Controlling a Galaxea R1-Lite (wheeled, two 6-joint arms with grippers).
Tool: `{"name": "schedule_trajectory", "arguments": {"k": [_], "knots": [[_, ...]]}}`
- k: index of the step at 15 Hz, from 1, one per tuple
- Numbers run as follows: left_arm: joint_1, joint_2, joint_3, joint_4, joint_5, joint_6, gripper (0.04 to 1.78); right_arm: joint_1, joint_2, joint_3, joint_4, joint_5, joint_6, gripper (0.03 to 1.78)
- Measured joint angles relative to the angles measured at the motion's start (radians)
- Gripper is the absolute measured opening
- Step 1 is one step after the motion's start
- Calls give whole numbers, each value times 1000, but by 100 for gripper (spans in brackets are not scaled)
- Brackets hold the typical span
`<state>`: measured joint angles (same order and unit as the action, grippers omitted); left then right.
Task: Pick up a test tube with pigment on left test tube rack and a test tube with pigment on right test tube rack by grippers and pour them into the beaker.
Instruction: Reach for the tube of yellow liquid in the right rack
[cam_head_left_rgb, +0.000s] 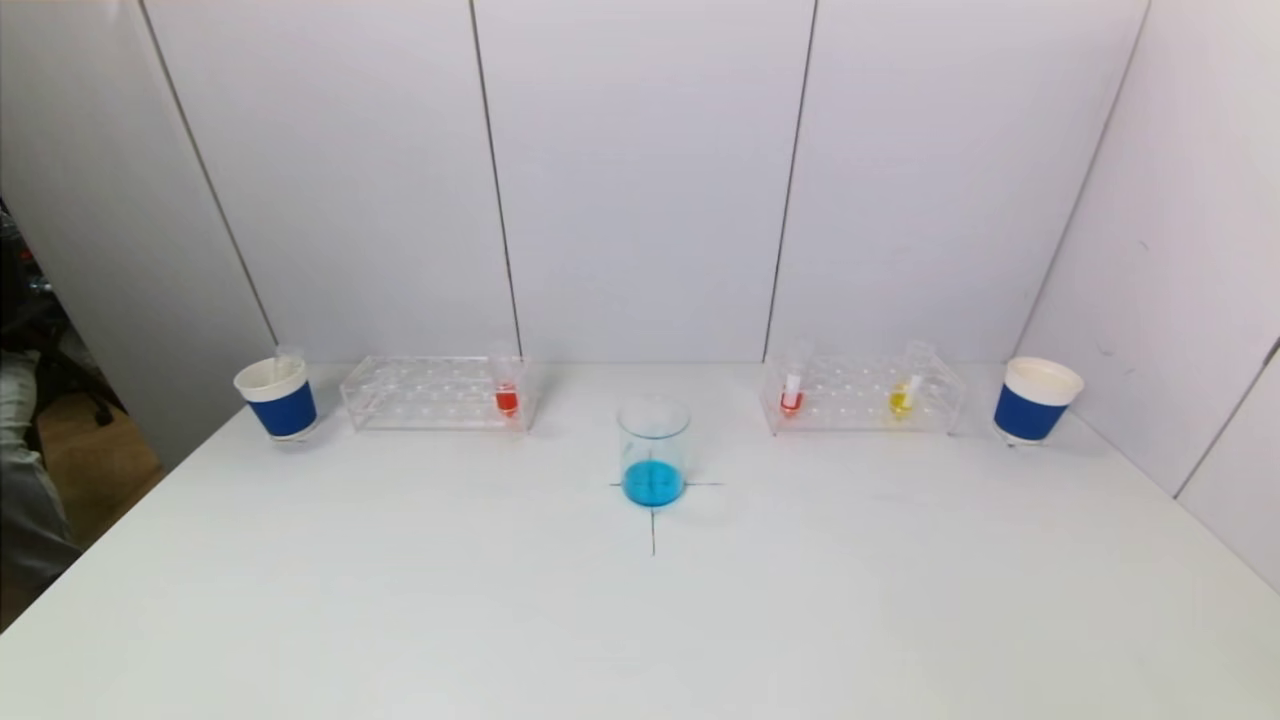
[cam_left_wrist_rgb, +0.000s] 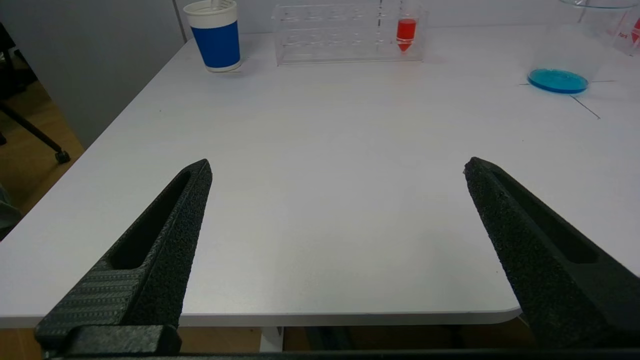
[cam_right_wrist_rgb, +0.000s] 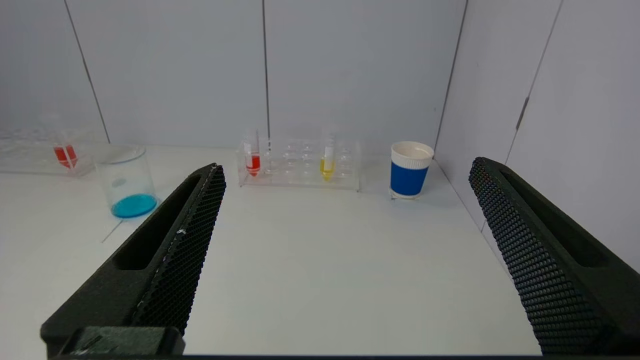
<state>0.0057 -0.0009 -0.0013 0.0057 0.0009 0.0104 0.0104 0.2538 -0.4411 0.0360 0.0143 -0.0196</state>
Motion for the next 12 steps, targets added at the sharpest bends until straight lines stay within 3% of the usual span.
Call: {"name": "schedule_trajectory", "arguments": {"k": [4,12], "knots": [[0,0,0,0,0,0,176,1,289,-183,-50,8,-1,177],[0,0,0,0,0,0,176,6,801,-240,-448,22,-2,177]]}}
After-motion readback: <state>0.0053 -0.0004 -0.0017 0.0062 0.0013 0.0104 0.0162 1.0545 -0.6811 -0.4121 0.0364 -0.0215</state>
